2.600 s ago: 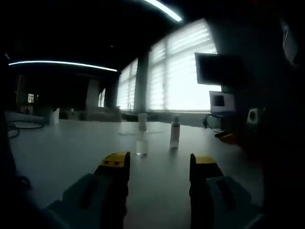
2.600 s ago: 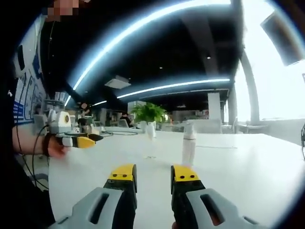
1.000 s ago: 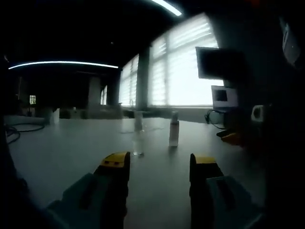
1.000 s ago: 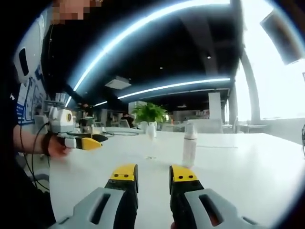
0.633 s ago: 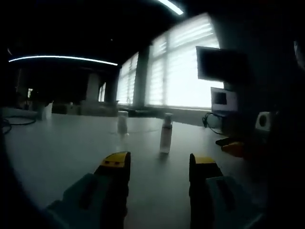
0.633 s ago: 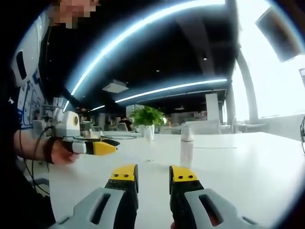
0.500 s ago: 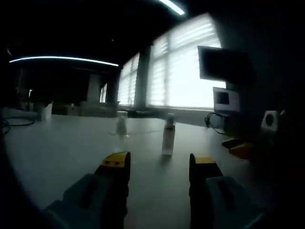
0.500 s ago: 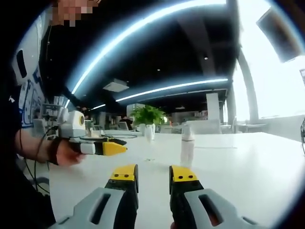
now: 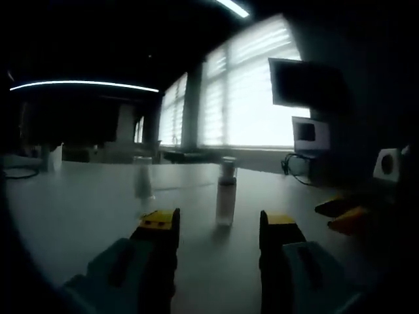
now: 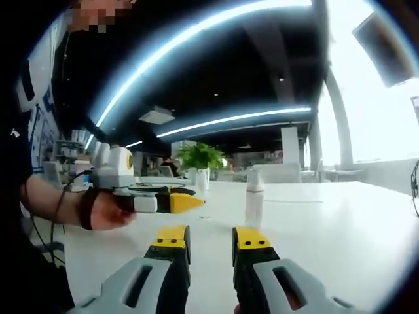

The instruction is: Clamp pump bottle remove cover press pump head put on cover

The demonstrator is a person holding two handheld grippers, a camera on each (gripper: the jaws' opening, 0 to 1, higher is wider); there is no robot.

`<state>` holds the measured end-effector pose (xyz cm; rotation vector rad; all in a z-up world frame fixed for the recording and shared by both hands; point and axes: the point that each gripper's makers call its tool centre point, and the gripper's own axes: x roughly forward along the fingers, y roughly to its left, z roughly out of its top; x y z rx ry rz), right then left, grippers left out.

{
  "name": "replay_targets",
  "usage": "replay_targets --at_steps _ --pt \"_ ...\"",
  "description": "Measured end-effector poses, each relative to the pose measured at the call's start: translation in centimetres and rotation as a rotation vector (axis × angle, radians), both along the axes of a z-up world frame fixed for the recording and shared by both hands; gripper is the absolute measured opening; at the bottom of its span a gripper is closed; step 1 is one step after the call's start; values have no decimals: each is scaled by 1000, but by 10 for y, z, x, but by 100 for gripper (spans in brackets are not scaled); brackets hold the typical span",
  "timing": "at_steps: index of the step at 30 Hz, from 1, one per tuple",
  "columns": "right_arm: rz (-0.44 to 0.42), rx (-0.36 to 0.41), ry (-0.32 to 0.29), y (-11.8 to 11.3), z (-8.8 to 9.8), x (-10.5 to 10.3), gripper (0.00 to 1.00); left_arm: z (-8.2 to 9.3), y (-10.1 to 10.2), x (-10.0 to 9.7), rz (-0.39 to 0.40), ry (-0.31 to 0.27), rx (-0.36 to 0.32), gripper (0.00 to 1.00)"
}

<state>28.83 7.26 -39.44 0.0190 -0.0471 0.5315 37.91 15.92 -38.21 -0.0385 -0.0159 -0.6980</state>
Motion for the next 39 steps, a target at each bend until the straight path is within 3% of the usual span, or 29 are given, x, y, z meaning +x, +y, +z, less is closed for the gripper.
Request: replay_targets --at_steps 5,8,13,15,31,39 --pt "-12 12 1 -2 1 1 21 1 -25 10 -44 -25 37 40" --pt "-26 10 -1 -4 2 2 21 2 -32 20 -22 4 -5 39" --pt "-30 21 1 -5 3 2 21 0 -42 34 -1 9 -19 39" --pt "-28 23 1 -5 3 2 21 1 -47 39 3 43 -62 39" --pt "-29 33 -1 -5 5 2 20 -5 -76 71 66 12 -3 37" --pt "-33 48 0 -7 5 3 20 -11 -79 81 93 10 5 29"
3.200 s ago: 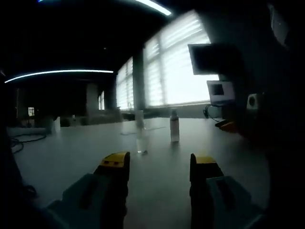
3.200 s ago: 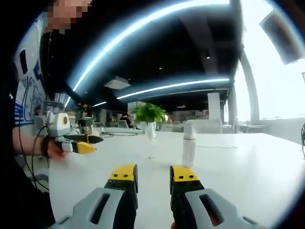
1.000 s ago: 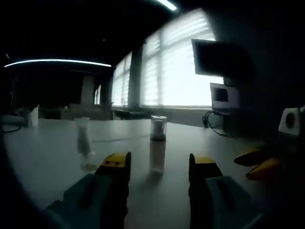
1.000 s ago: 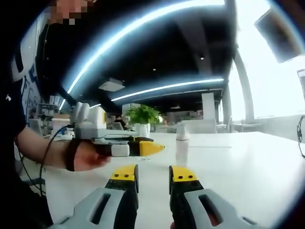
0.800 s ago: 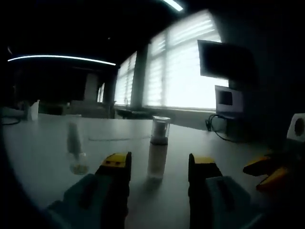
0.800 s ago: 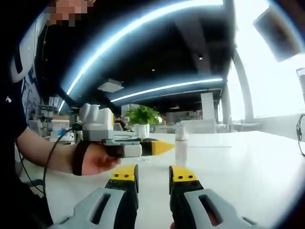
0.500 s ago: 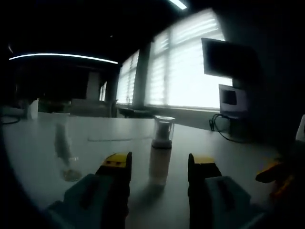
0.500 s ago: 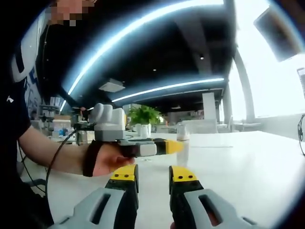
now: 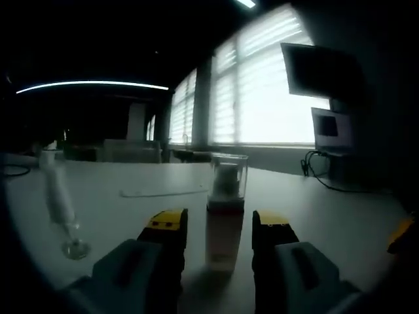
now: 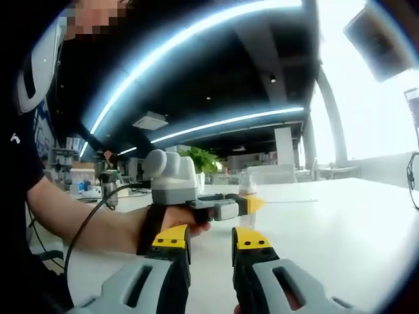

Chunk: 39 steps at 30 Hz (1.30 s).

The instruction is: Clamp pump bottle remove cover press pump head put on cover

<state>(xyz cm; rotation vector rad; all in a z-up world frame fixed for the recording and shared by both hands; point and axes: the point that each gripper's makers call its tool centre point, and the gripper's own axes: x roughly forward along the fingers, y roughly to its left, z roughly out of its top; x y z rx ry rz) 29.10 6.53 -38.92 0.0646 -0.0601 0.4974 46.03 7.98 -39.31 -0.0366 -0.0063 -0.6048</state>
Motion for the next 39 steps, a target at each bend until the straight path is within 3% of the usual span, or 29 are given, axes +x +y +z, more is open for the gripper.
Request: replay_targets --at_steps 8,26,39 --pt "3 9 -1 1 1 -1 20 5 -6 -3 -7 -17 -24 14" --pt "0 0 1 0 -1 0 19 4 -19 -12 -58 -24 -20 13" --pt "-10 -22 -2 0 -1 0 19 7 -12 -10 -47 -23 -31 13"
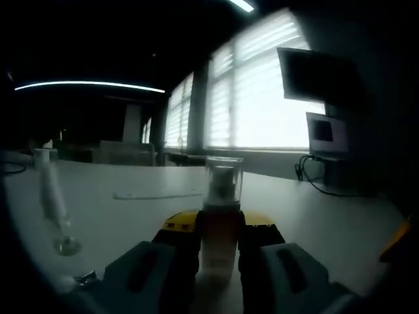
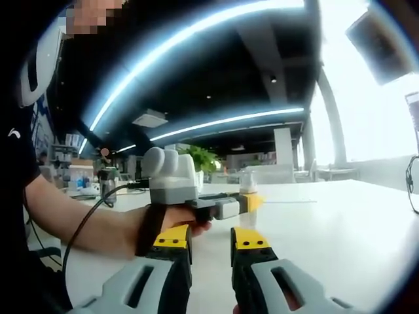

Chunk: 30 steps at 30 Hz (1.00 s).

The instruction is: Clamp pump bottle remove cover press pump head put on cover

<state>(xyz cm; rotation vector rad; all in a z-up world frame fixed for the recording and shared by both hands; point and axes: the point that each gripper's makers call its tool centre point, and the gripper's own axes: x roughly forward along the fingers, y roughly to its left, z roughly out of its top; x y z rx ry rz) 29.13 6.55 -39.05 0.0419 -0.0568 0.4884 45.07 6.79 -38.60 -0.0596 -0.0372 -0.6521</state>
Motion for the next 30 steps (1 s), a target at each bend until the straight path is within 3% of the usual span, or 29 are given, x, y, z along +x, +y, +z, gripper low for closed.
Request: replay_targets --at_steps 10,15,18,20,25,30 --pt "-5 11 -5 -1 2 0 19 20 14 -14 -63 -2 -30 13" --pt "-3 12 -4 -1 2 1 19 35 23 -25 -85 -48 -37 13" --pt "-4 13 -6 -1 2 1 19 40 30 -34 -96 -52 -33 13" --pt "-6 13 -7 -1 3 1 19 39 33 -39 -108 -55 11 13" --pt "-5 16 -7 -1 3 0 19 46 45 -49 -135 -73 9 13" --pt "-5 17 -8 -2 3 1 18 51 57 -57 -162 -49 -7 13"
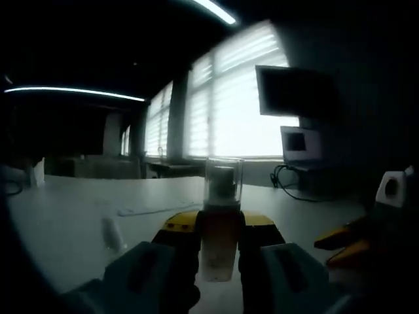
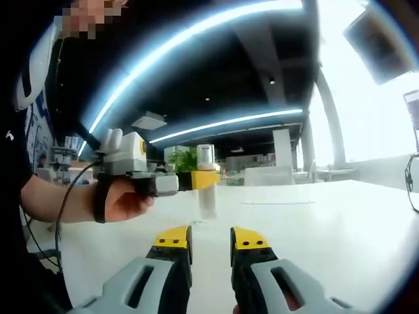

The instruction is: Clamp pump bottle remove cover press pump head put on cover

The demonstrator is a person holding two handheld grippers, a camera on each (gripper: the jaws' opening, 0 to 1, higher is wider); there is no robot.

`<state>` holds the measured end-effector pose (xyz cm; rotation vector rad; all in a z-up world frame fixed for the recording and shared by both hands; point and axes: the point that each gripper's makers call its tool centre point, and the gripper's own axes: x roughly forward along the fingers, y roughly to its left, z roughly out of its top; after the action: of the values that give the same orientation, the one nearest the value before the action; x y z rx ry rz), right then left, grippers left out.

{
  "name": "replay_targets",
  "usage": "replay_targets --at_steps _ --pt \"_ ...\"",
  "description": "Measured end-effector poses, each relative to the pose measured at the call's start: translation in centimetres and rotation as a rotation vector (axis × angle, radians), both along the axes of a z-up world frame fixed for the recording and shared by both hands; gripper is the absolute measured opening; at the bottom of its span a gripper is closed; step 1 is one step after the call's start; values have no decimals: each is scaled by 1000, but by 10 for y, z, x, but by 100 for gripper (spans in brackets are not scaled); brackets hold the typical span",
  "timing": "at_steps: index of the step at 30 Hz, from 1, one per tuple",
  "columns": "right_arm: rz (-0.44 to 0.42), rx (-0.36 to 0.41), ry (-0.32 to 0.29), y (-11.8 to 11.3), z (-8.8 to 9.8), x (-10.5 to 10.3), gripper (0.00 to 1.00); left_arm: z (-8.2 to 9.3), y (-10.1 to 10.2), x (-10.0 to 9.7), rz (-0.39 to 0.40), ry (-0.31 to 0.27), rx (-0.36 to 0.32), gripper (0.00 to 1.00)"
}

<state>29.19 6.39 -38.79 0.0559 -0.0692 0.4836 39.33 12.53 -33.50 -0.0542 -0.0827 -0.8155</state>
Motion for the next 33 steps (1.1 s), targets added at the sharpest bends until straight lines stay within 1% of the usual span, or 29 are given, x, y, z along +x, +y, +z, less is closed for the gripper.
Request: replay_targets --at_steps 2,3,6,9,14,18,21,26,30,33 --pt "1 2 -1 0 0 0 18 6 6 -4 -3 -4 -10 13" --pt "1 1 0 0 0 0 18 8 5 -5 -15 -4 -29 13" --pt "-1 1 0 0 0 0 18 13 7 -10 -31 -6 -50 13" --pt "-3 1 0 0 0 0 18 14 14 -17 -42 -7 -53 13" --pt "-3 -4 5 0 -1 0 17 11 25 -32 -68 -17 -40 13" --pt "-3 -7 7 1 -1 0 17 7 35 -45 -92 -25 -14 13" --pt "-4 -9 7 1 -1 0 17 6 38 -52 -123 -10 -31 13" --pt "-3 -11 9 1 -2 0 17 0 44 -61 -140 -11 -28 13" --pt "-1 -17 9 2 -2 0 17 -2 45 -65 -159 1 -42 13" --pt "1 -20 9 2 -3 0 17 1 46 -72 -188 -14 -44 13"
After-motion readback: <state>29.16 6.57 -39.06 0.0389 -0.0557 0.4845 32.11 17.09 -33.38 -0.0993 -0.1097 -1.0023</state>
